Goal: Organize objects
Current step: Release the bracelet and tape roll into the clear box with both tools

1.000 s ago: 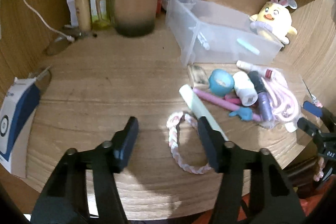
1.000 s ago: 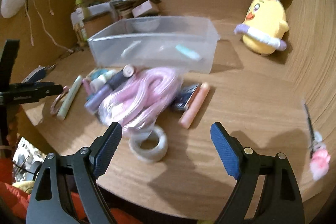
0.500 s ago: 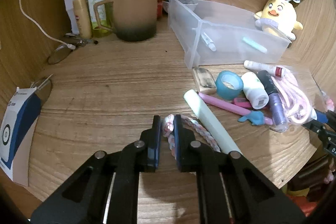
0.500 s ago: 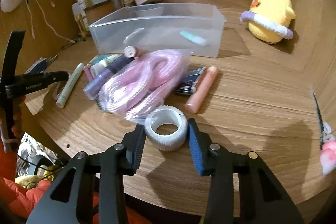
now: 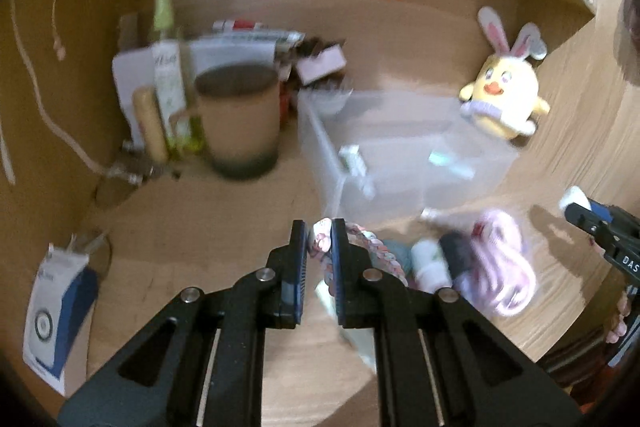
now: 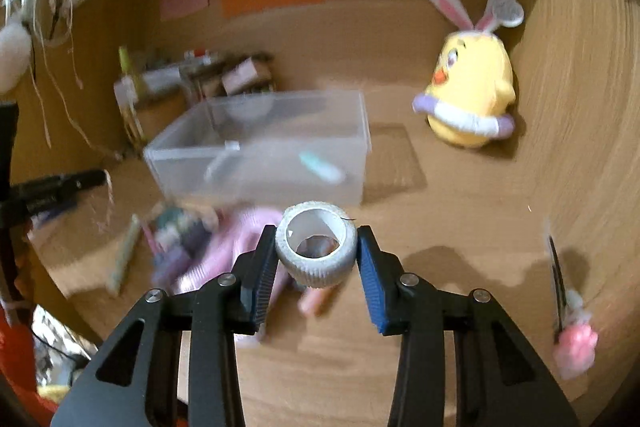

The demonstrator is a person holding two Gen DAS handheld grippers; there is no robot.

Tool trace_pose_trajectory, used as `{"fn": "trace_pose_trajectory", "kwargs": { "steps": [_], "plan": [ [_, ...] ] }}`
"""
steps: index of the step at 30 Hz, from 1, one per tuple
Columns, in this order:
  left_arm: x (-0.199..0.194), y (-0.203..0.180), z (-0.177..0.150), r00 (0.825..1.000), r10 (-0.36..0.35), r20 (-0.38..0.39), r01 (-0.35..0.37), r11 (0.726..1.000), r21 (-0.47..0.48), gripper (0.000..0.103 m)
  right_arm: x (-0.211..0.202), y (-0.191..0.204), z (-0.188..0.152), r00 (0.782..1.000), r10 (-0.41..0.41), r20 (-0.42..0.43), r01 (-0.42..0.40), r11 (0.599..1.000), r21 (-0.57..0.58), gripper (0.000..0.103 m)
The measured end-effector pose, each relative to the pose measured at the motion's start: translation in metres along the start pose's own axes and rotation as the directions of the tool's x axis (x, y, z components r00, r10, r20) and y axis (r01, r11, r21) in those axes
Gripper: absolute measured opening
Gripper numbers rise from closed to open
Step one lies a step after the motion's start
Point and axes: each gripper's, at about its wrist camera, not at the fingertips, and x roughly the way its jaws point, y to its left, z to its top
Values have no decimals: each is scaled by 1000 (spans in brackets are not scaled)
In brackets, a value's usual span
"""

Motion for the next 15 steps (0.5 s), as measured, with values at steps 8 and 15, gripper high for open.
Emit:
{"fn": "trace_pose_trajectory", "kwargs": {
  "steps": [8, 15],
  "plan": [
    [3, -18, 43, 996, -50, 78, 48, 998, 29, 11, 13, 14, 48, 996, 23, 87, -20, 999, -28, 36],
    [23, -29, 73, 994, -71, 80, 68, 997, 40, 11, 34, 25, 81, 994, 31, 109, -24, 998, -63, 36]
  ]
}}
